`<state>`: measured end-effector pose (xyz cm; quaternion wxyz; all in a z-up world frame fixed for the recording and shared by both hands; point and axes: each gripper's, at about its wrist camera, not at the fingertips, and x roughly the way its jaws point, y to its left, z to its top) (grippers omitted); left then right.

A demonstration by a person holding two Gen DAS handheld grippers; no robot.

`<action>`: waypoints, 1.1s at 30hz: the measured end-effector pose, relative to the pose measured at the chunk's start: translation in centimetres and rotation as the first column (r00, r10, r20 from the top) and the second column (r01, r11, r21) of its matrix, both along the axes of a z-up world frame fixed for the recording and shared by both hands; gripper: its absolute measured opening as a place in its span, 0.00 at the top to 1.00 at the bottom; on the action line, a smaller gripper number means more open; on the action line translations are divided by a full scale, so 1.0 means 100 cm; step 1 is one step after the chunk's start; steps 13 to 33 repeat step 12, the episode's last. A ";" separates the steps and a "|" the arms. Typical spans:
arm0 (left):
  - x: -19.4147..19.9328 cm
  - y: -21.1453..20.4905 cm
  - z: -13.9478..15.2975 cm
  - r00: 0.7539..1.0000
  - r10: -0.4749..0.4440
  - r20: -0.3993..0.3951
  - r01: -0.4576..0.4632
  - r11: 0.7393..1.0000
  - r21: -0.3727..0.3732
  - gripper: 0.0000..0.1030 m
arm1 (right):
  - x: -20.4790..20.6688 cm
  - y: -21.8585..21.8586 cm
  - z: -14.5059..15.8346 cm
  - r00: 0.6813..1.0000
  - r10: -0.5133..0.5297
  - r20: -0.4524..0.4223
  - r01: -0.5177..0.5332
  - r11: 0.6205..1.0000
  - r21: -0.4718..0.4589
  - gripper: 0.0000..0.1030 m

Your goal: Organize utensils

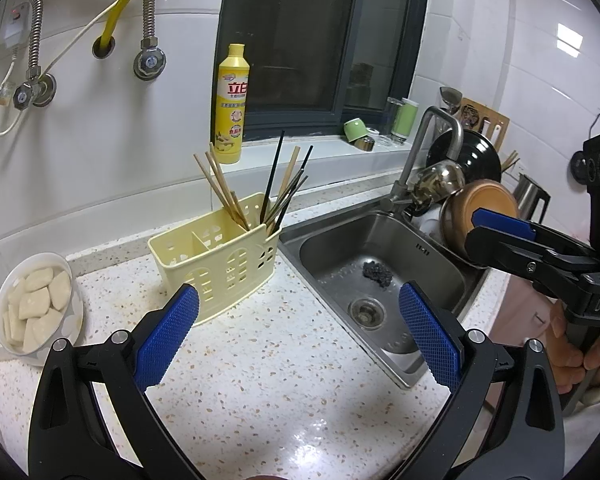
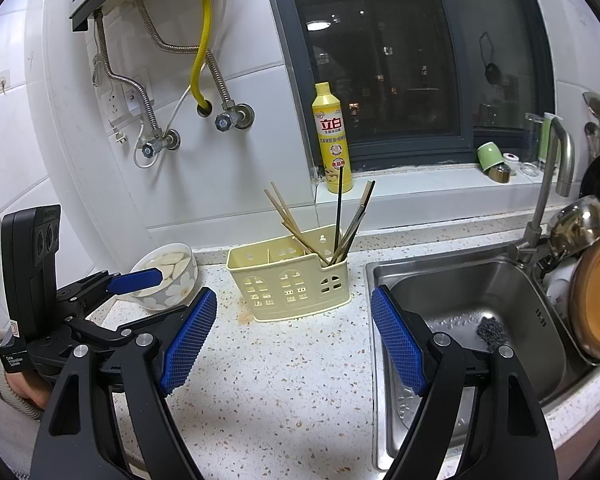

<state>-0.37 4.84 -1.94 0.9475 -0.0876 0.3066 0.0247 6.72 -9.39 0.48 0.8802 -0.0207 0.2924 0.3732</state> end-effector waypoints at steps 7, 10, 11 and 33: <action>0.002 0.000 0.001 1.000 -0.003 0.003 0.003 1.000 0.004 0.06 | 0.000 -0.001 0.000 1.000 -0.007 0.003 0.007 1.000 0.000 0.25; 0.002 0.001 0.001 1.000 -0.001 0.008 0.001 1.000 0.007 0.06 | 0.000 -0.001 -0.001 1.000 -0.007 0.003 0.007 1.000 0.000 0.25; 0.003 0.002 0.001 1.000 -0.001 0.007 0.001 1.000 0.005 0.06 | 0.000 -0.001 -0.001 1.000 -0.007 0.003 0.007 1.000 0.000 0.25; 0.003 0.002 0.001 1.000 -0.002 0.006 0.002 1.000 0.004 0.06 | 0.000 -0.001 -0.001 1.000 -0.007 0.003 0.007 1.000 0.000 0.25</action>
